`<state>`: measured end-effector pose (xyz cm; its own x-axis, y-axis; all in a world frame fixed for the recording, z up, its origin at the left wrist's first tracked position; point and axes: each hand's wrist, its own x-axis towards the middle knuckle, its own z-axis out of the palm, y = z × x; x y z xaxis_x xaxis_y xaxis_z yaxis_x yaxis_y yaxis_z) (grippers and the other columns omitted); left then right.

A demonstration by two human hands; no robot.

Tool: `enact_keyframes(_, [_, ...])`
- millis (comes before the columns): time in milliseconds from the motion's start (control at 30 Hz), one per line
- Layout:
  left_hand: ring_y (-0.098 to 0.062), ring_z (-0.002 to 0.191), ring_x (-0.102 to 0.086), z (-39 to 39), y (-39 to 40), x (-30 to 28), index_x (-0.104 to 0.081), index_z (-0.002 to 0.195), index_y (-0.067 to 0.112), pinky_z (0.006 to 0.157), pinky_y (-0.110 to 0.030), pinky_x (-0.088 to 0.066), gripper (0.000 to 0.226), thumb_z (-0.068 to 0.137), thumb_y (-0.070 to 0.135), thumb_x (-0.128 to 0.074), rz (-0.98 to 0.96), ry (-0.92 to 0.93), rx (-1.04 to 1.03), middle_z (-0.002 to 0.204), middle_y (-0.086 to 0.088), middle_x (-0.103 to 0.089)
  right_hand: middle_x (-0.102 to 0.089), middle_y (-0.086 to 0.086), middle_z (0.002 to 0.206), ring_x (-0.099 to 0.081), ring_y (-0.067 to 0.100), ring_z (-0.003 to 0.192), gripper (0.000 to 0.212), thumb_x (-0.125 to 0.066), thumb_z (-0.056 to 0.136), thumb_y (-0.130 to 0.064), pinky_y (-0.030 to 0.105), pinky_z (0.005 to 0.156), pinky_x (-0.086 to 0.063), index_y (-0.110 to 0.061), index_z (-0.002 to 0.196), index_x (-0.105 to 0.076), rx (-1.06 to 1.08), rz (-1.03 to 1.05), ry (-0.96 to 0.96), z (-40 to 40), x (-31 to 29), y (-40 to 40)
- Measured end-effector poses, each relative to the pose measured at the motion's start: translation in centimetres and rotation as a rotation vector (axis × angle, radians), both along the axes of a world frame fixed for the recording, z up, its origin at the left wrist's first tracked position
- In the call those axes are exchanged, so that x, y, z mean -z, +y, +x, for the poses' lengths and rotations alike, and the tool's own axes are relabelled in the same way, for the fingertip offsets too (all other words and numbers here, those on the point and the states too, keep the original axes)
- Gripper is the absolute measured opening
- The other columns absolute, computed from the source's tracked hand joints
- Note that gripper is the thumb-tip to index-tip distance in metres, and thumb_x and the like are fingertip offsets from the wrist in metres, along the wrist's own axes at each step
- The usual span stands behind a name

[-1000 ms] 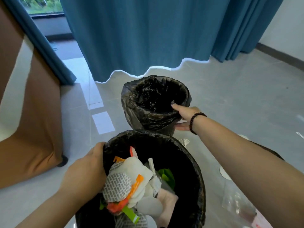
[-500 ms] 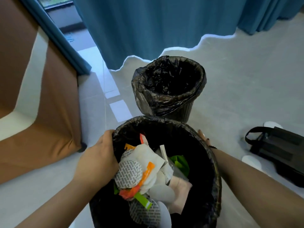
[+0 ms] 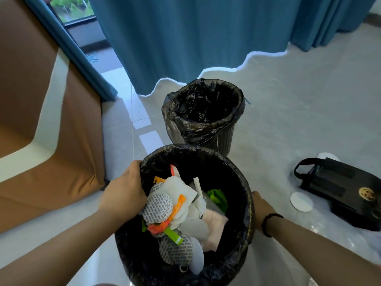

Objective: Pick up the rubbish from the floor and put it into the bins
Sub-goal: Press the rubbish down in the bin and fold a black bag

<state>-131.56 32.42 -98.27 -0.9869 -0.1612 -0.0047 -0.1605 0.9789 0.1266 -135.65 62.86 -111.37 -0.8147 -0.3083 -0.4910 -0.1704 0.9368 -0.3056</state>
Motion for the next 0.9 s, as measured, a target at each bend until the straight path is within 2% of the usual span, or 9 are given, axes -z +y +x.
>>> enact_keyframes(100, [-0.046, 0.089, -0.062, -0.1, 0.0, -0.1, -0.037, 0.126, 0.018, 0.064, -0.037, -0.039, 0.039, 0.089, 0.019, -0.050, -0.010, -0.010, 0.006, 0.118, -0.015, -0.062, -0.035, 0.010, 0.132, -0.037, 0.031, 0.123, 0.053, -0.057, 0.090, -0.027, 0.039, 0.100, -0.041, -0.017, 0.136, -0.033, 0.089, 0.020, -0.086, 0.1, 1.6, 0.0])
enact_keyframes(233, [-0.045, 0.090, -0.062, -0.4, 0.2, -0.2, -0.037, 0.124, 0.018, 0.067, -0.040, -0.043, 0.038, 0.089, 0.021, -0.051, -0.020, -0.021, 0.026, 0.117, -0.016, -0.062, -0.041, 0.009, 0.123, -0.038, 0.032, 0.113, 0.060, -0.068, 0.074, -0.039, 0.037, 0.090, -0.041, -0.020, 0.123, -0.040, 0.238, 0.093, -0.101, 1.4, 3.1, 0.9])
enact_keyframes(433, [-0.041, 0.089, -0.062, -1.9, 1.4, -0.3, -0.035, 0.118, 0.018, 0.067, -0.040, -0.045, 0.033, 0.088, 0.019, -0.049, -0.004, -0.066, 0.083, 0.113, -0.015, -0.058, -0.036, 0.009, 0.126, -0.044, 0.028, 0.116, 0.044, -0.061, 0.083, -0.032, 0.035, 0.095, -0.044, -0.014, 0.120, -0.046, 0.282, 0.185, -0.041, 4.4, 1.4, 3.9])
enact_keyframes(533, [-0.039, 0.091, -0.062, -2.3, 3.5, -0.6, -0.035, 0.115, 0.016, 0.065, -0.036, -0.037, 0.029, 0.089, 0.018, -0.048, -0.024, -0.077, 0.118, 0.114, -0.013, -0.056, -0.056, 0.010, 0.113, -0.053, 0.021, 0.095, 0.036, -0.059, 0.078, -0.041, 0.025, 0.079, -0.041, -0.015, 0.101, -0.049, 0.472, 0.016, 0.041, 3.6, -2.4, 6.1])
enact_keyframes(600, [-0.039, 0.093, -0.061, -2.6, 5.0, -0.7, -0.035, 0.116, 0.015, 0.065, -0.036, -0.036, 0.031, 0.089, 0.017, -0.048, -0.004, -0.079, 0.134, 0.116, -0.015, -0.055, -0.057, 0.009, 0.097, -0.053, 0.024, 0.090, 0.034, -0.070, 0.078, -0.032, 0.025, 0.071, -0.037, -0.013, 0.096, -0.048, 0.719, -0.257, 0.164, 2.1, -6.5, 7.6])
enact_keyframes(667, [-0.041, 0.094, -0.059, -3.0, 6.1, -0.6, -0.034, 0.119, 0.014, 0.066, -0.036, -0.035, 0.035, 0.088, 0.015, -0.048, 0.011, -0.089, 0.151, 0.118, -0.016, -0.052, -0.054, 0.007, 0.094, -0.051, 0.023, 0.087, 0.034, -0.076, 0.077, -0.021, 0.025, 0.070, -0.035, -0.011, 0.097, -0.050, 0.856, -0.495, 0.331, 0.8, -11.7, 8.7])
enact_keyframes(733, [-0.041, 0.095, -0.059, -3.3, 7.1, -0.6, -0.033, 0.120, 0.013, 0.068, -0.036, -0.036, 0.036, 0.087, 0.013, -0.048, 0.015, -0.113, 0.161, 0.120, -0.015, -0.051, -0.056, 0.003, 0.097, -0.052, 0.019, 0.088, 0.034, -0.077, 0.075, -0.019, 0.025, 0.072, -0.037, -0.013, 0.099, -0.054, 0.860, -0.640, 0.524, 0.5, -16.2, 9.2])
enact_keyframes(800, [-0.040, 0.096, -0.059, -3.5, 8.0, -0.7, -0.033, 0.119, 0.013, 0.069, -0.038, -0.039, 0.035, 0.086, 0.012, -0.047, 0.022, -0.134, 0.146, 0.120, -0.015, -0.051, -0.058, 0.000, 0.098, -0.055, 0.017, 0.088, 0.034, -0.079, 0.073, -0.019, 0.026, 0.073, -0.042, -0.017, 0.097, -0.055, 0.762, -0.741, 0.625, 1.1, -19.4, 8.3])
enact_keyframes(900, [-0.036, 0.086, -0.059, -4.0, 9.0, -1.1, -0.033, 0.107, 0.014, 0.068, -0.040, -0.045, 0.024, 0.087, 0.013, -0.046, 0.023, -0.105, 0.112, 0.109, -0.014, -0.056, -0.059, -0.002, 0.104, -0.057, 0.016, 0.095, 0.045, -0.082, 0.068, -0.027, 0.021, 0.076, -0.046, -0.022, 0.105, -0.057, 0.504, -0.677, 0.455, 2.6, -20.4, 5.8])
